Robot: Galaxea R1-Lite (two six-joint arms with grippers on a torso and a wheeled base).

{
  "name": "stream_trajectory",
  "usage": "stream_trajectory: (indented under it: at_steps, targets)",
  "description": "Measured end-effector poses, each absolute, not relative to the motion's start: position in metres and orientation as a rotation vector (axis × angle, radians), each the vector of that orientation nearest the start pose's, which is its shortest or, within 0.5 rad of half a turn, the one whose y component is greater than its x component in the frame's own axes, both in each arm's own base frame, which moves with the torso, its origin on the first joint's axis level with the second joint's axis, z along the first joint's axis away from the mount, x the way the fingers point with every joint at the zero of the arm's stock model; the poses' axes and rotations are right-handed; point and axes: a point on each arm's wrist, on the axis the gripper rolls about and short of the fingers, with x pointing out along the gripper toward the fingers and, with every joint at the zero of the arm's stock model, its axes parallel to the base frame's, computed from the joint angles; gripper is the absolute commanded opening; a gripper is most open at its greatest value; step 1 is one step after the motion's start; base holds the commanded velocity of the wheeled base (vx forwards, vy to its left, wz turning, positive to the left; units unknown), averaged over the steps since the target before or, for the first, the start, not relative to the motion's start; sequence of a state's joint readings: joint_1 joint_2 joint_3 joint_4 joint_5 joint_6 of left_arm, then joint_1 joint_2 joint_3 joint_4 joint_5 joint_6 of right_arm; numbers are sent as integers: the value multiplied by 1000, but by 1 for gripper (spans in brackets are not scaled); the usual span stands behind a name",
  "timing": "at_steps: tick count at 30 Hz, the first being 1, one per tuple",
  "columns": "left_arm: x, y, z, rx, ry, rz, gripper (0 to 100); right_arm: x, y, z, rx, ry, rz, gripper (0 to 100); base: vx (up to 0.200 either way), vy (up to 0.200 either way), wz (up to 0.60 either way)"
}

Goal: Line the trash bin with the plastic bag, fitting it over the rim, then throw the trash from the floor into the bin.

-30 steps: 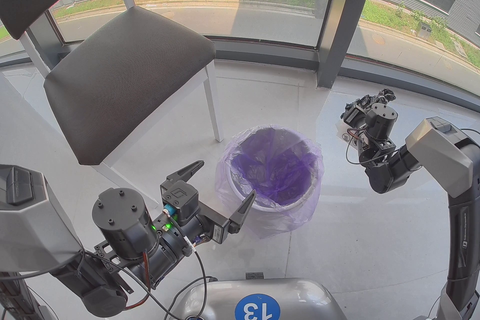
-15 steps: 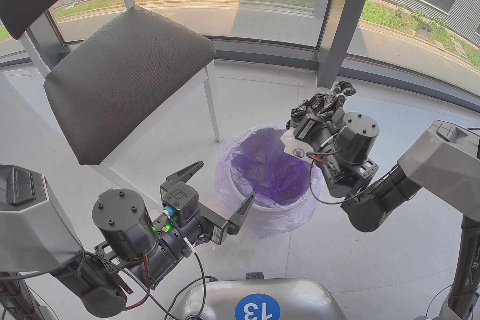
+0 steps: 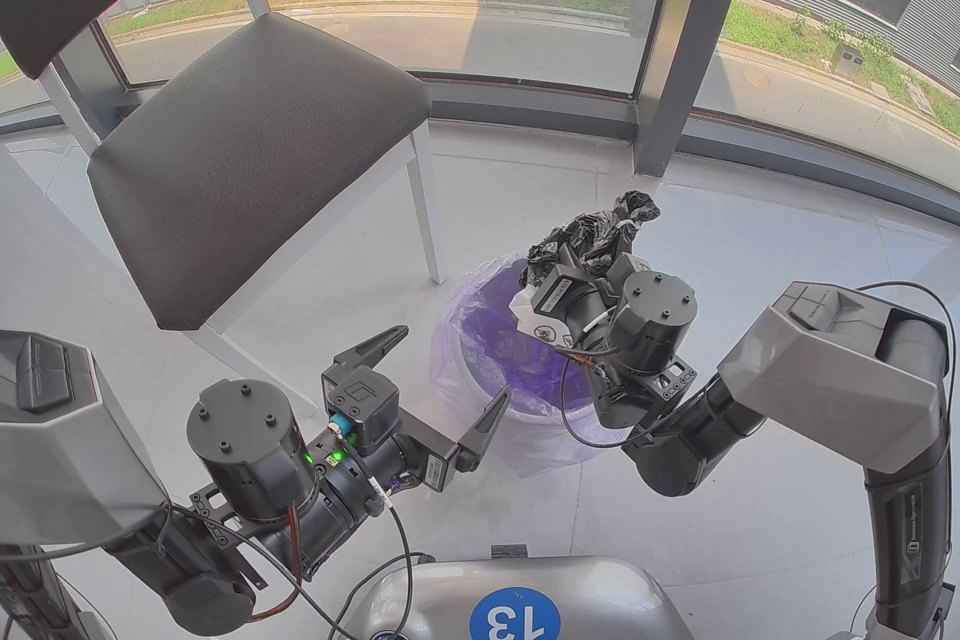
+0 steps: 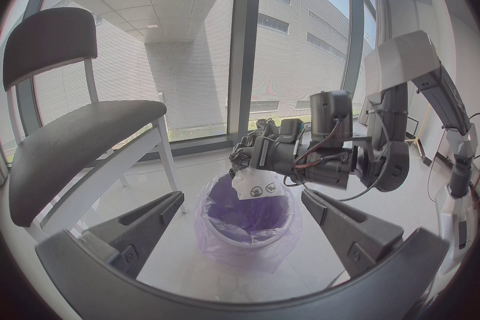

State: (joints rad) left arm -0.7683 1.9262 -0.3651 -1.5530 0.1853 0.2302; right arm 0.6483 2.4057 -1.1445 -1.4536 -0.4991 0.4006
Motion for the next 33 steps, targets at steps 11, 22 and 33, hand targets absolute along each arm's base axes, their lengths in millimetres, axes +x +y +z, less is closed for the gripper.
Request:
stream_trajectory:
  at_steps: [11, 22, 33]
  targets:
    - [208, -194, 105, 230, -54, -578, 100, 383, 263, 49, 441, -47, 149, 0, 0, 0, 0]
    - [207, -194, 106, 228, -59, -581, 100, 417, 254, 49, 396, 25, 164, 0, 0, 0, 0]
    - [206, -193, 107, 227, -61, -583, 100, 421, 252, 21, 379, 62, 159, 0, 0, 0, 0]
